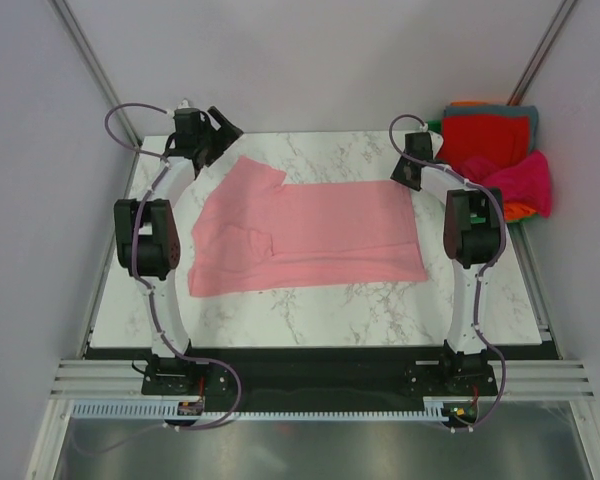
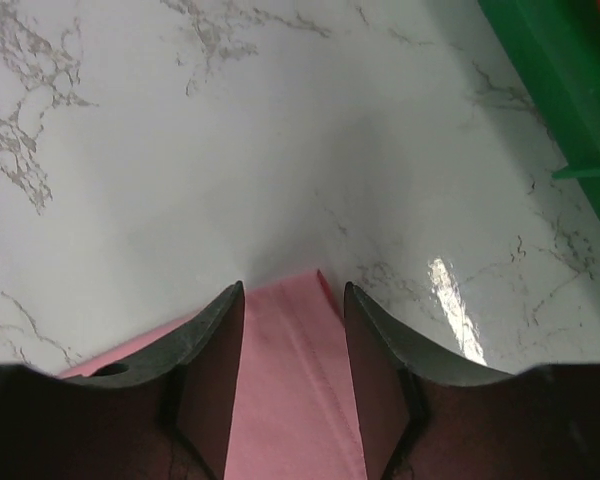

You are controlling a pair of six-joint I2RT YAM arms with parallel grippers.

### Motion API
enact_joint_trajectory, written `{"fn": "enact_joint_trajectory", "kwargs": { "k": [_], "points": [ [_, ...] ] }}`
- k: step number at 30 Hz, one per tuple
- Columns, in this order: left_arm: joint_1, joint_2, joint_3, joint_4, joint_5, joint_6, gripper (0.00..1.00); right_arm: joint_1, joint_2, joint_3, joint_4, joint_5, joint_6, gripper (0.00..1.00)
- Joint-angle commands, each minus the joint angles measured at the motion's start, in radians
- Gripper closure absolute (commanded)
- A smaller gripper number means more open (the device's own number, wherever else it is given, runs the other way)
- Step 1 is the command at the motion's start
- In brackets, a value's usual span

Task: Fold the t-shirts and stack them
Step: Fold the tshirt

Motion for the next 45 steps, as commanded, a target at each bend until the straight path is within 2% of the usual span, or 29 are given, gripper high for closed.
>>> {"fn": "enact_joint_trajectory", "kwargs": {
  "k": [1, 2, 4, 7, 8, 11, 14, 17, 26, 32, 35, 40, 43, 45],
  "points": [
    [0.005, 0.043, 0.058, -0.044, -0.075, 0.115, 0.05, 0.008, 0.044, 0.053, -0.012, 0.016, -0.005, 0.49],
    [0.005, 0.058, 0.057, -0.044, -0.074, 0.106, 0.05, 0.009, 0.050, 0.056, -0.012, 0.013, -0.004, 0.57],
    [0.005, 0.111, 0.074, -0.055, -0.034, 0.101, 0.06, 0.009, 0.052, 0.062, -0.024, 0.002, -0.002, 0.65],
    [0.005, 0.167, 0.179, -0.107, 0.004, 0.113, 0.09, 0.015, 0.030, 0.039, -0.016, 0.019, -0.001, 0.78],
    [0.004, 0.196, 0.218, -0.130, 0.001, 0.129, 0.10, 0.018, 0.024, 0.035, -0.015, 0.022, -0.001, 0.86],
    [0.004, 0.234, 0.230, -0.132, -0.040, 0.141, 0.11, 0.020, 0.012, 0.007, 0.004, 0.024, 0.010, 0.94],
    [0.004, 0.271, 0.273, -0.146, -0.052, 0.166, 0.14, 0.021, 0.006, -0.007, 0.024, 0.019, 0.019, 0.97],
    [0.004, 0.316, 0.325, -0.182, -0.052, 0.189, 0.22, 0.020, 0.006, -0.016, 0.033, 0.010, 0.024, 0.97],
    [-0.002, 0.418, 0.423, -0.198, -0.029, 0.183, 0.23, 0.020, 0.001, -0.038, 0.059, -0.038, 0.039, 0.99],
    [-0.005, 0.454, 0.456, -0.204, -0.005, 0.189, 0.35, 0.020, -0.002, -0.041, 0.062, -0.048, 0.042, 0.99],
    [-0.005, 0.468, 0.468, -0.207, 0.007, 0.183, 0.36, 0.020, -0.007, -0.048, 0.073, -0.062, 0.047, 1.00],
    [-0.013, 0.505, 0.505, -0.218, 0.070, 0.157, 0.44, 0.021, -0.019, -0.062, 0.082, -0.062, 0.045, 1.00],
    [-0.019, 0.505, 0.514, -0.235, 0.054, 0.163, 0.46, 0.020, -0.020, -0.065, 0.083, -0.064, 0.045, 1.00],
    [-0.019, 0.506, 0.512, -0.239, 0.052, 0.163, 0.52, 0.020, -0.023, -0.068, 0.083, -0.065, 0.047, 1.00]
  ]
}}
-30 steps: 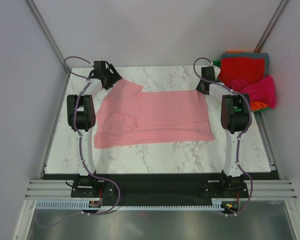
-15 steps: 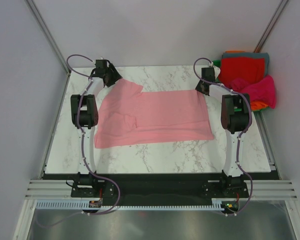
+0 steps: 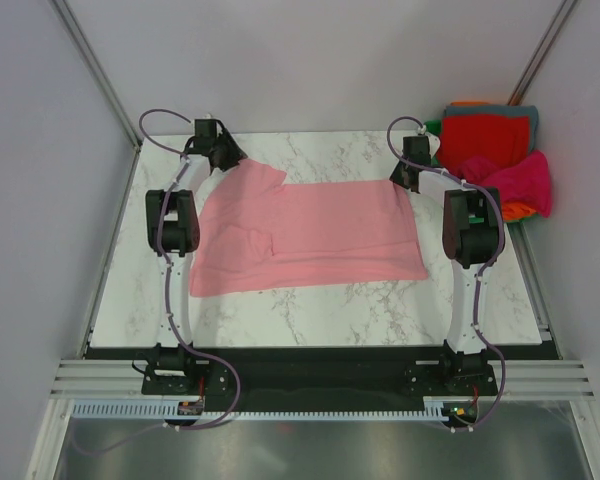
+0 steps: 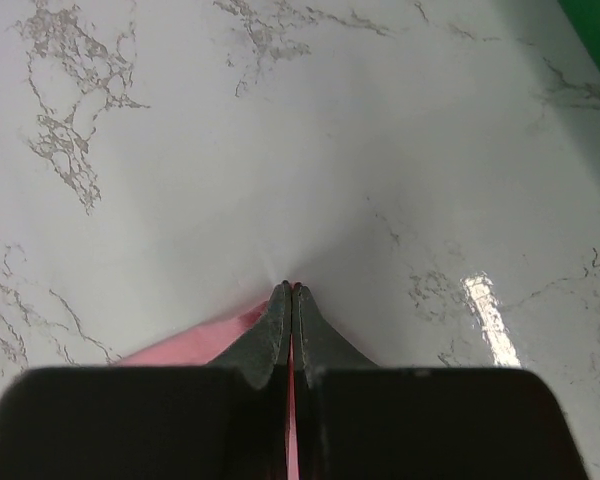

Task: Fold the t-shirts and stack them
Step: Fold the tshirt

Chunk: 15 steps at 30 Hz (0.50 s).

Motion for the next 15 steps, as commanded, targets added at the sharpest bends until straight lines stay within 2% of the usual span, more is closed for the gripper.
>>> {"fn": "enact_joint_trajectory", "kwargs": {
  "k": [1, 4, 5, 8, 12, 15],
  "points": [
    [-0.012, 0.033, 0.033, -0.043, 0.023, 0.018, 0.54, 0.006, -0.032, -0.026, -0.031, -0.019, 0.008, 1.00],
    [-0.011, 0.045, 0.052, -0.043, 0.032, 0.012, 0.67, 0.008, -0.035, -0.031, -0.029, -0.020, 0.010, 1.00],
    [-0.012, 0.050, 0.058, -0.043, 0.038, 0.012, 0.78, 0.006, -0.036, -0.031, -0.026, -0.020, 0.010, 1.00],
    [-0.012, 0.053, 0.073, -0.042, 0.037, 0.021, 0.98, 0.006, -0.040, -0.035, -0.023, -0.022, 0.011, 1.00],
    [-0.009, 0.005, 0.050, -0.040, 0.006, 0.045, 0.98, 0.005, -0.055, -0.046, -0.023, -0.023, 0.011, 1.00],
    [-0.009, -0.078, -0.028, -0.006, -0.012, 0.058, 0.98, 0.006, -0.093, -0.078, -0.017, -0.019, 0.003, 1.00]
  ]
}}
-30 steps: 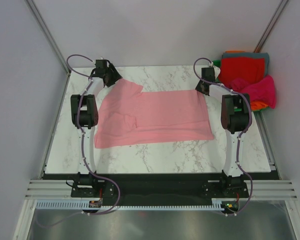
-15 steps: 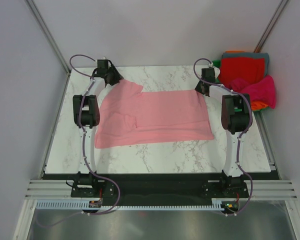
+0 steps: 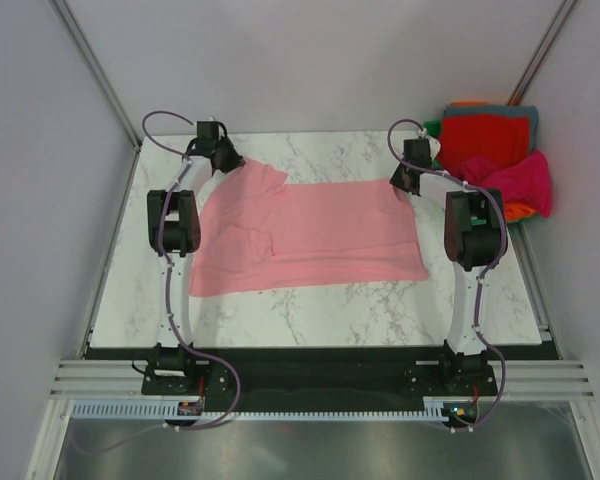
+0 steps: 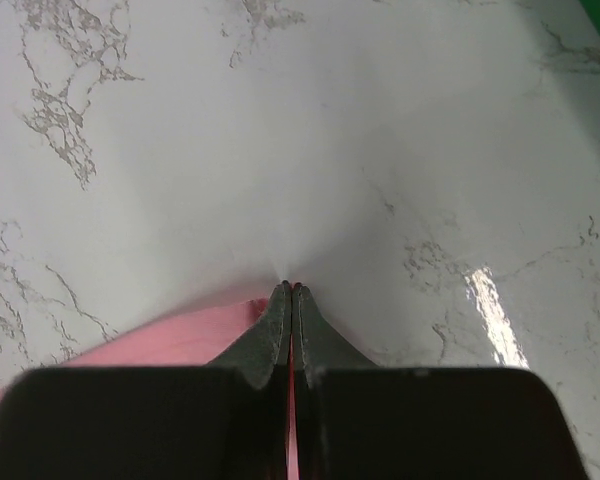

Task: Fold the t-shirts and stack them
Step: Fold the tshirt

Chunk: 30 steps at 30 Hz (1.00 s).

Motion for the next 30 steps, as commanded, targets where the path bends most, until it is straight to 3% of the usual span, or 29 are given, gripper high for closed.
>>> {"fn": "enact_joint_trajectory", "kwargs": {
  "k": [1, 7, 13, 30],
  "points": [
    [-0.002, -0.123, -0.113, 0.028, -0.020, 0.055, 0.98, 0.005, -0.080, -0.054, -0.018, -0.008, -0.010, 1.00],
    [-0.003, -0.386, -0.458, 0.251, -0.028, 0.063, 0.98, 0.008, -0.187, -0.158, 0.019, -0.012, -0.015, 1.00],
    [-0.003, -0.557, -0.644, 0.343, -0.066, 0.100, 0.98, 0.008, -0.262, -0.215, 0.038, -0.032, -0.013, 1.00],
    [-0.002, -0.842, -0.903, 0.378, -0.108, 0.140, 0.98, 0.005, -0.436, -0.304, -0.074, 0.026, -0.048, 1.00]
  ]
}}
